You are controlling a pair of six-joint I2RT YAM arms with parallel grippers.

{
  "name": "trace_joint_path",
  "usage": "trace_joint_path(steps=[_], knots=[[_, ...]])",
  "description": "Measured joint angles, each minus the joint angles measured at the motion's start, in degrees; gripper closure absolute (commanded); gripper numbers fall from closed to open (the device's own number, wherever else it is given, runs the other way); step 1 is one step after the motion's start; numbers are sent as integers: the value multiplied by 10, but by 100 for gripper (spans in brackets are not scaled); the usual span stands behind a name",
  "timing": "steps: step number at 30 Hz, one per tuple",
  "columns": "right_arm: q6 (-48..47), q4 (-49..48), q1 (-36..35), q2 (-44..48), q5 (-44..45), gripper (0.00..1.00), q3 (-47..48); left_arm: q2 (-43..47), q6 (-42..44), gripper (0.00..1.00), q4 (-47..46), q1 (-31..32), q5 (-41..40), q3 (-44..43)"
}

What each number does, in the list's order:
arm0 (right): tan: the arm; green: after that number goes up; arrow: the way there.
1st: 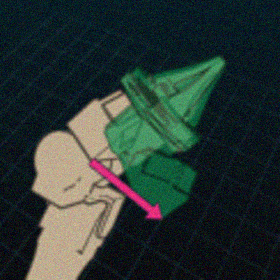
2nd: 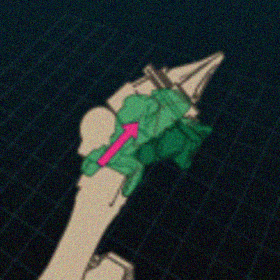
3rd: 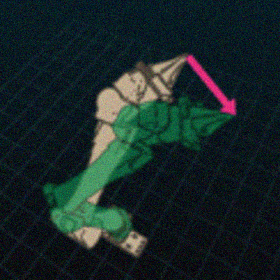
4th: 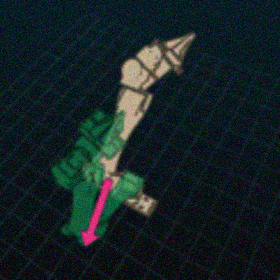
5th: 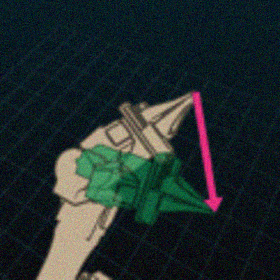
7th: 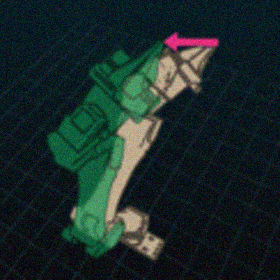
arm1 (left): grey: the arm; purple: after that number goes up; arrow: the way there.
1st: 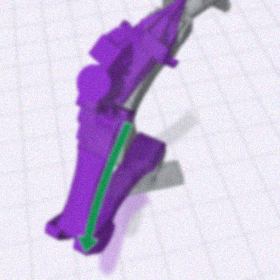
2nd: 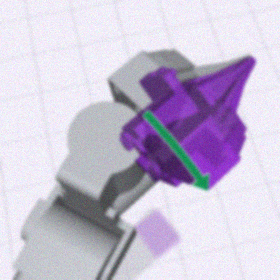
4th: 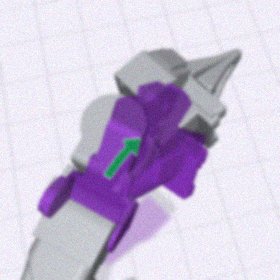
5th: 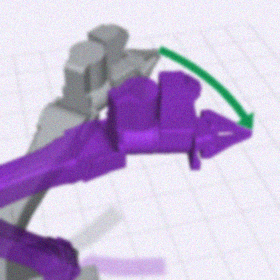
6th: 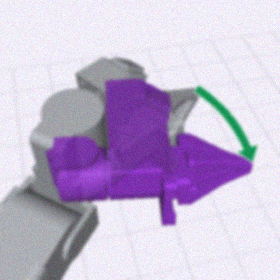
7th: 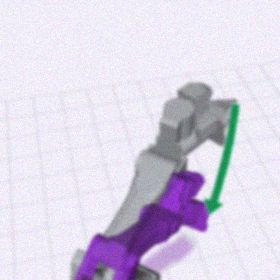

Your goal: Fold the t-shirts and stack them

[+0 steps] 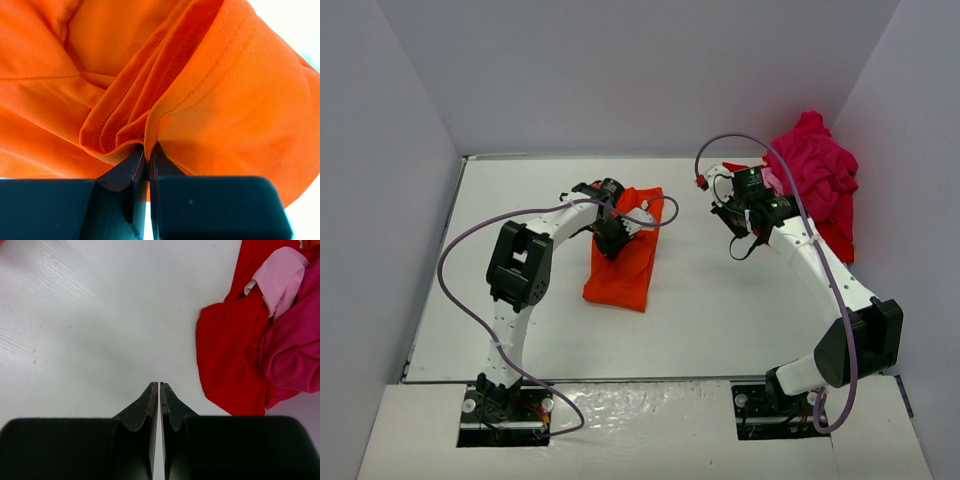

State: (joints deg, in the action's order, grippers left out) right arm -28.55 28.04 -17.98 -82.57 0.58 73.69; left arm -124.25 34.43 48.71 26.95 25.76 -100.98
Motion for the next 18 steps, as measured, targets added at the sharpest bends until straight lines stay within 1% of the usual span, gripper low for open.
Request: trace_joint_path(steps=[4,7,8,9,11,12,13,18], knots=[[-3,-8,0,3,0,95,-1,33,-9,100,-21,-9,-26,49],[-5,-13,0,3,-1,94,-1,51,-16,100,-23,-15,-41,51],[-5,-14,0,2,-5,93,-1,50,-17,92,-18,-16,-43,42],[-4,-15,0,2,-8,93,-1,46,-19,79,-16,-17,-44,31],[-1,-17,0,-1,-12,91,-1,32,-23,40,-17,-18,-46,6],[0,-17,0,-2,-14,89,-1,25,-26,29,-22,-19,-48,-2],[0,-18,0,-4,-15,86,-1,19,-31,23,-29,-19,-50,-5],[0,-18,0,-5,-14,82,-1,21,-70,21,-81,-19,-75,14]])
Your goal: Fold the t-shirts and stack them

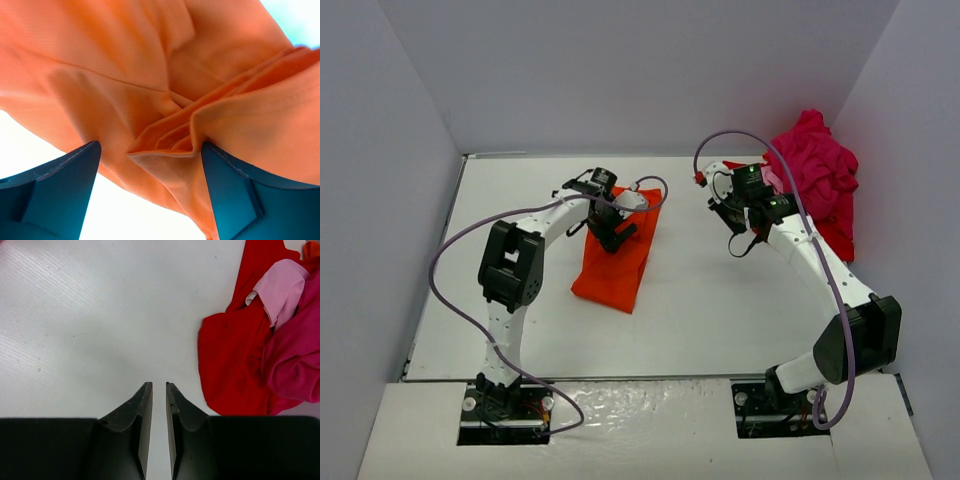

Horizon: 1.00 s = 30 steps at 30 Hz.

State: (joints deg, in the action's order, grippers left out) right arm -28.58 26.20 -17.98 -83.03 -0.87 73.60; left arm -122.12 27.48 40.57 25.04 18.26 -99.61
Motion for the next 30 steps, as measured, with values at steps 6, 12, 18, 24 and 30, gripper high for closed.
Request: trace_joint_path(steps=[6,12,18,24,30], knots=[[-2,-4,0,0,10,82,0,64,-43,20,-41,0,-17,26],[-8,-18,22,0,27,84,0,188,-66,64,-47,-1,9,54],[-15,-35,78,0,34,91,0,262,-77,100,-17,-10,151,94],[-9,-41,118,-3,34,90,7,139,-20,100,102,-30,373,110],[1,-43,118,-3,33,90,9,-105,171,100,273,-52,516,21]])
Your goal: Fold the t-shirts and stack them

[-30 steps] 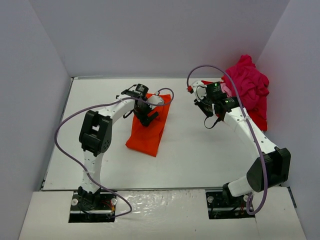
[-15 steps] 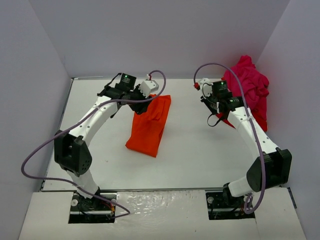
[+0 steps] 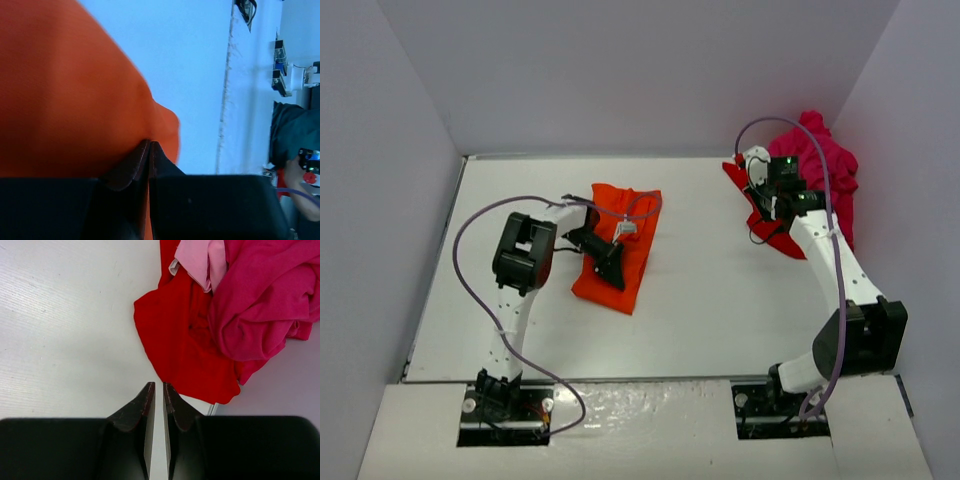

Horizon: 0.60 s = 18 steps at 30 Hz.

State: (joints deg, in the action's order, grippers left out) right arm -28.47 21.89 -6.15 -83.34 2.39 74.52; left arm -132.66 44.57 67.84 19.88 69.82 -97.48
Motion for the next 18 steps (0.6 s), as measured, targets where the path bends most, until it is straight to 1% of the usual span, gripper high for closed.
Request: trace_joint_path(steps=[3,5,7,9,11,14,15,16,17,18], knots=[[2,-1,0,-3,-1,90,0,-74,63,100,33,-8,57,-54],[3,-2,1,-7,-1,90,0,-106,83,100,63,-13,92,-81],[3,-2,1,-12,-1,90,0,-138,85,100,99,-20,131,-111],[3,-2,1,-16,-1,90,0,-158,80,100,120,-27,148,-136],[3,-3,1,-18,-1,90,0,-168,78,100,123,-35,160,-157],[3,-3,1,-19,-1,90,0,-166,84,100,118,-49,171,-154],[4,-3,1,-20,-1,90,0,-162,87,90,116,-53,173,-149],[4,-3,1,-21,-1,89,0,-158,92,79,114,-56,174,-142],[4,-3,1,-23,-2,89,0,-154,96,70,113,-59,174,-134],[5,-3,1,-26,-2,90,0,-149,99,65,113,-61,176,-128]])
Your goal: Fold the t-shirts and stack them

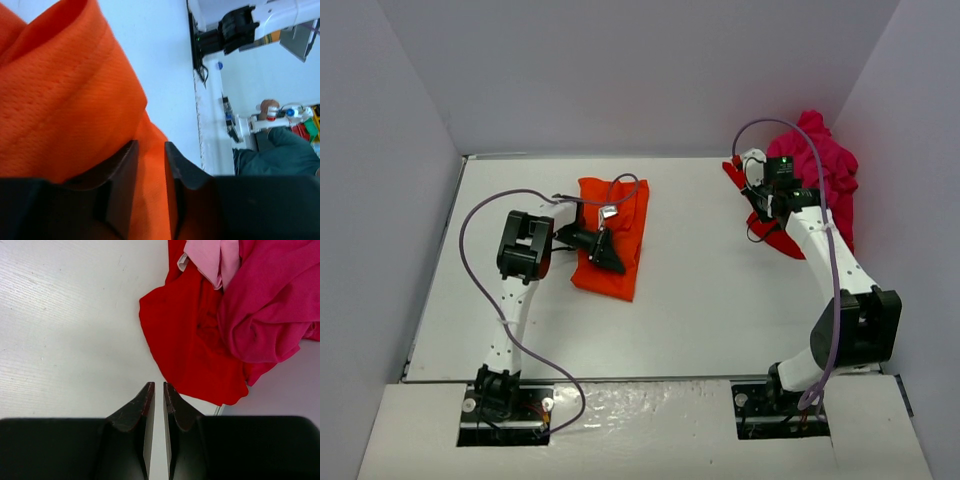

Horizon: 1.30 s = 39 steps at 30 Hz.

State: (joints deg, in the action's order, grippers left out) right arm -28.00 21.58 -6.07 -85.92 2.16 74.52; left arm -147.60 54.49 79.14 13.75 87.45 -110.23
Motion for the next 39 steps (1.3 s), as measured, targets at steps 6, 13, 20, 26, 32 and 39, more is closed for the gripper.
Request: trace_joint_path(steps=[6,13,20,26,32,39], knots=[[3,0,0,-9,-1,89,0,53,11,37,-6,-1,-12,16],[4,1,0,-6,-1,88,2,124,-8,43,-20,-1,-43,-42],[5,9,0,2,-1,88,15,240,-208,44,-70,-1,-192,-104],[6,10,0,3,-7,88,32,347,-378,50,-211,-1,-497,-213],[5,12,0,7,-18,87,25,590,-415,58,-460,36,-806,124],[7,13,0,11,-25,67,21,641,-325,64,-533,199,-869,445]])
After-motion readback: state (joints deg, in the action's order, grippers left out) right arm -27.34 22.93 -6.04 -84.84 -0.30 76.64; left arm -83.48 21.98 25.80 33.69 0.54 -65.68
